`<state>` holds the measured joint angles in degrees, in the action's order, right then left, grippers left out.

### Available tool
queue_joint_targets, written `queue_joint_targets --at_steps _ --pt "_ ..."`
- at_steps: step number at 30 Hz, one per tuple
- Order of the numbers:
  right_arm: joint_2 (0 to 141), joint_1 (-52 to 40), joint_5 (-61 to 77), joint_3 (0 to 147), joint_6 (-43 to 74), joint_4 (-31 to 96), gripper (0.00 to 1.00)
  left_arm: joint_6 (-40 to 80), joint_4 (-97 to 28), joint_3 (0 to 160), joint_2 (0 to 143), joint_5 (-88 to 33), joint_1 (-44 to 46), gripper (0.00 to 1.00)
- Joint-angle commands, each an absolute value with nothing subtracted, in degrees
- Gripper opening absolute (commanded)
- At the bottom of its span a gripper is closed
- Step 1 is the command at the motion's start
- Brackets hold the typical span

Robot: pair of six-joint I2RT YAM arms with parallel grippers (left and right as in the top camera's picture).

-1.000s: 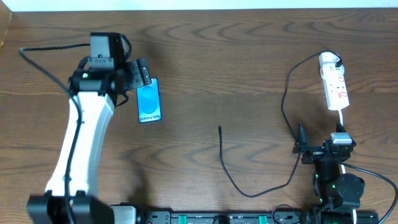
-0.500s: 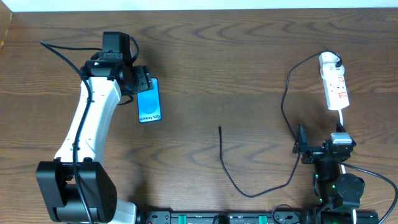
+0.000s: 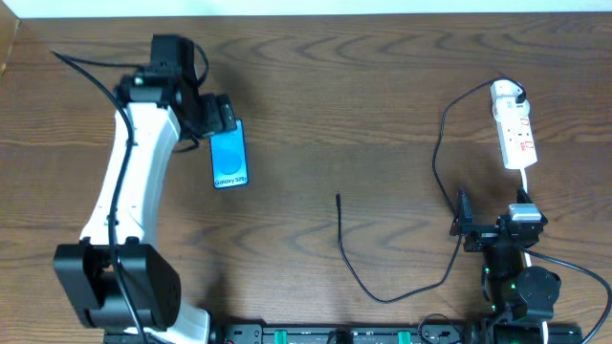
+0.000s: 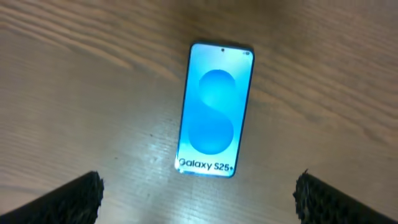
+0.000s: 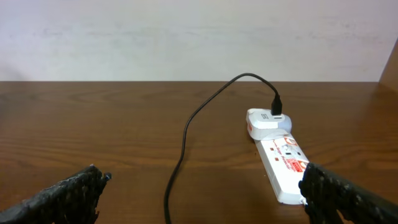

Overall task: Plug charger to phone and switch on socket
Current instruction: 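Move the left gripper forward over the blue phone, then lower the left gripper and close it on the phone's bottom edge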

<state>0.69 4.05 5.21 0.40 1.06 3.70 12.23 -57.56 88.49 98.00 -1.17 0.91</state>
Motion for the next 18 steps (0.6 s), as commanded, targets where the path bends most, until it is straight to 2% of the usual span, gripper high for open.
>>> queue_joint_targets --at_steps 1,18 --pt "0.3 3.7 4.9 0.3 1.7 4.0 0.99 10.8 -61.9 97.1 102.6 -0.9 0.3 0.98" --pt "0.3 3.7 4.9 0.3 1.7 4.0 0.99 8.7 -63.0 99.4 120.7 -4.7 0.4 0.98"
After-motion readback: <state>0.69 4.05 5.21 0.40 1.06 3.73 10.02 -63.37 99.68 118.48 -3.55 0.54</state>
